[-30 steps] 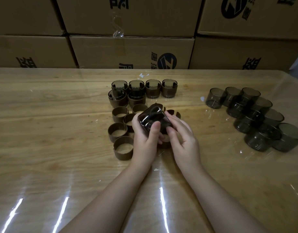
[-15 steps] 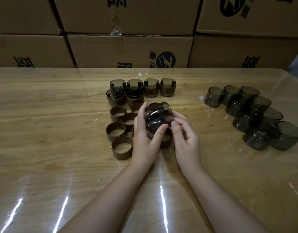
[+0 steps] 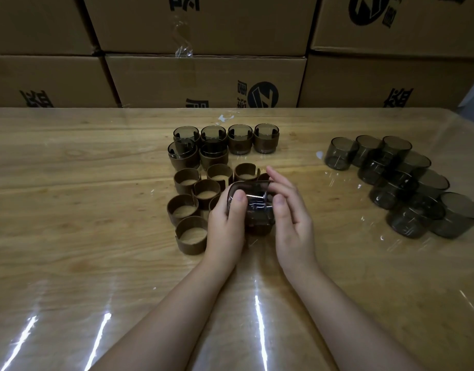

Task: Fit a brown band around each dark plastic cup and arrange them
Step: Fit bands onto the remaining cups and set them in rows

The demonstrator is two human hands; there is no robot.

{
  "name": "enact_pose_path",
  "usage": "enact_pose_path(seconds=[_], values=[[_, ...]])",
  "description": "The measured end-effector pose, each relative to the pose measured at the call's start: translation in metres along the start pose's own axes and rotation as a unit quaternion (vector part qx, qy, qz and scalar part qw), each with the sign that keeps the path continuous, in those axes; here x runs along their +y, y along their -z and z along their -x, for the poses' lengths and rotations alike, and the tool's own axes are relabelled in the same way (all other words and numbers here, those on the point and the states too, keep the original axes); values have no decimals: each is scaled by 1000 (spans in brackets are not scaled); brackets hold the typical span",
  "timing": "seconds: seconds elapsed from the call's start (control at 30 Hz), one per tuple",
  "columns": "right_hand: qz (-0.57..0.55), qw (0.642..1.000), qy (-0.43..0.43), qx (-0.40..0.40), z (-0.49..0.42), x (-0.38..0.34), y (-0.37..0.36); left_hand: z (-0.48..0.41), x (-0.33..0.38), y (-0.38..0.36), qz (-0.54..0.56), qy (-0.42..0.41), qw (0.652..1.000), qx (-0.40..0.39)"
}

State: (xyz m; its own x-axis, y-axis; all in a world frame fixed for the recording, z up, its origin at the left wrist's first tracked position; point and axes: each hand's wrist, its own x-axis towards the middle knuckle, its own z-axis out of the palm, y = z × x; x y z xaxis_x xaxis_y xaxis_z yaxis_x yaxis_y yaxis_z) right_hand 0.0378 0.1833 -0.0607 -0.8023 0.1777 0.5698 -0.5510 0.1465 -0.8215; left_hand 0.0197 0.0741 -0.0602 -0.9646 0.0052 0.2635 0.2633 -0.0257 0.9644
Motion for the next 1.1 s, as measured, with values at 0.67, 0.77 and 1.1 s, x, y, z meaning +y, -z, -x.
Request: enact_pose_path(seconds=[0.67,0.77,1.1], values=[[55,995,-7,-78,5,0,-5,0,1,-1,42,-57,997,31],[48,995,-30,-80,5,1,-4,2,0,-5,48,-81,995,38],[33,993,-88,-74,6,9,-4,1,-8,-3,-43,-128,990,50]])
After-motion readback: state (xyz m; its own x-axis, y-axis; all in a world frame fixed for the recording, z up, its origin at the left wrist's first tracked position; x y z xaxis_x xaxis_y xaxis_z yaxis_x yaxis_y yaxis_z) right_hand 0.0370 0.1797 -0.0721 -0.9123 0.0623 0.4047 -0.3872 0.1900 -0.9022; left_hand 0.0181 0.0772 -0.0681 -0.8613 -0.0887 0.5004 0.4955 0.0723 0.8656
